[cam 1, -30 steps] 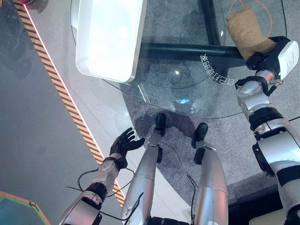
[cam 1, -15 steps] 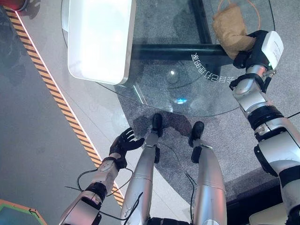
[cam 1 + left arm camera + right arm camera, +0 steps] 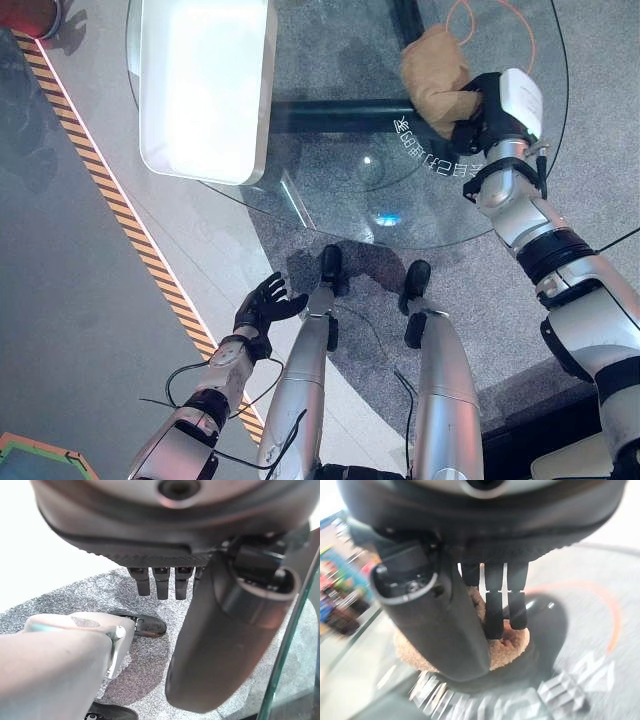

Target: Wipe the table with a cloth and put it in the basket.

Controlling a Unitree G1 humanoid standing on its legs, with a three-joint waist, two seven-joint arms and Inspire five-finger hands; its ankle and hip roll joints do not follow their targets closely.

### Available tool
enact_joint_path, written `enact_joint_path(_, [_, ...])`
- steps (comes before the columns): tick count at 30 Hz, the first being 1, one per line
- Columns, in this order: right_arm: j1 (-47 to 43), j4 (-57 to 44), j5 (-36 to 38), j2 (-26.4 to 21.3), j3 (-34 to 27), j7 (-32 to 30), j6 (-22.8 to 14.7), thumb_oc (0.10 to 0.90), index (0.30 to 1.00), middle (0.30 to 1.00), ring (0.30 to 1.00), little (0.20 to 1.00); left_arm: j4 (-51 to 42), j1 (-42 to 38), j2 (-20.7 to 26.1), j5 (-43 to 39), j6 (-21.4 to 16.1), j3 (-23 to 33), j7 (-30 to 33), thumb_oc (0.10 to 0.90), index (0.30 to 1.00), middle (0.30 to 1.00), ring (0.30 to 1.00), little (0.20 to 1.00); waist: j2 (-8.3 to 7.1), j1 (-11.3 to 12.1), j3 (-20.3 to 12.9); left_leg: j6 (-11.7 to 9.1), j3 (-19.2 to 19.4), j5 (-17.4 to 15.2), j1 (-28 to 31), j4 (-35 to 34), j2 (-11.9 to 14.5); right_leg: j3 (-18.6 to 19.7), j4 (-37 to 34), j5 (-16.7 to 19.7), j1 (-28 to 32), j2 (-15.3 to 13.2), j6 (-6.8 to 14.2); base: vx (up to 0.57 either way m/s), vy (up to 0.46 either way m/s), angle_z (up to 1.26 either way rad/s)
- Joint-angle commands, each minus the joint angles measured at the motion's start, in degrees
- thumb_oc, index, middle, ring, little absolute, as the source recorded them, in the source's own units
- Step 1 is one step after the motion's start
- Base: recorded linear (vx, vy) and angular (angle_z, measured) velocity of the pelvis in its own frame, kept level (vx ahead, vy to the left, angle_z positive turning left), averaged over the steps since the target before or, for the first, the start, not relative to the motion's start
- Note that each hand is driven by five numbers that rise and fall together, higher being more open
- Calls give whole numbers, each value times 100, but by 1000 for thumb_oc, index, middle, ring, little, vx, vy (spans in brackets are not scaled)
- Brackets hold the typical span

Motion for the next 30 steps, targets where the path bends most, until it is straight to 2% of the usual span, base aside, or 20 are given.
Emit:
enact_joint_path(1, [276,-734,-197,998,646,754,-472,100,300,300,300,200,111,28,-60,202,-162,125,123,800,900,900,900,900,58,185,-100,329,487,-650,-27,562,-463,-252,-585,230,93,130,150,0,0,0])
enact_joint_path(17, [778,-1140,-46,1362,763,945,-334,100,300,300,300,200,113,-5,-197,240,-172,124,231,800,900,900,900,900,41,104,-100,299,562,-589,1,501,-446,-212,-632,258,82,145,140,0,2,1])
enact_joint_path(25, [797,-948,-18,1388,722,625,-284,100,300,300,300,200,137,-59,-194,173,-167,110,250,800,900,900,900,900,53,98,-100,301,576,-585,27,492,-433,-199,-634,274,98,134,146,0,0,0])
enact_joint_path(30, [728,-750,280,1348,554,223,-396,100,300,300,300,200,142,-93,-203,-533,-477,275,561,800,900,900,900,900,52,95,-100,305,565,-592,39,506,-425,-181,-608,285,86,135,141,0,0,0])
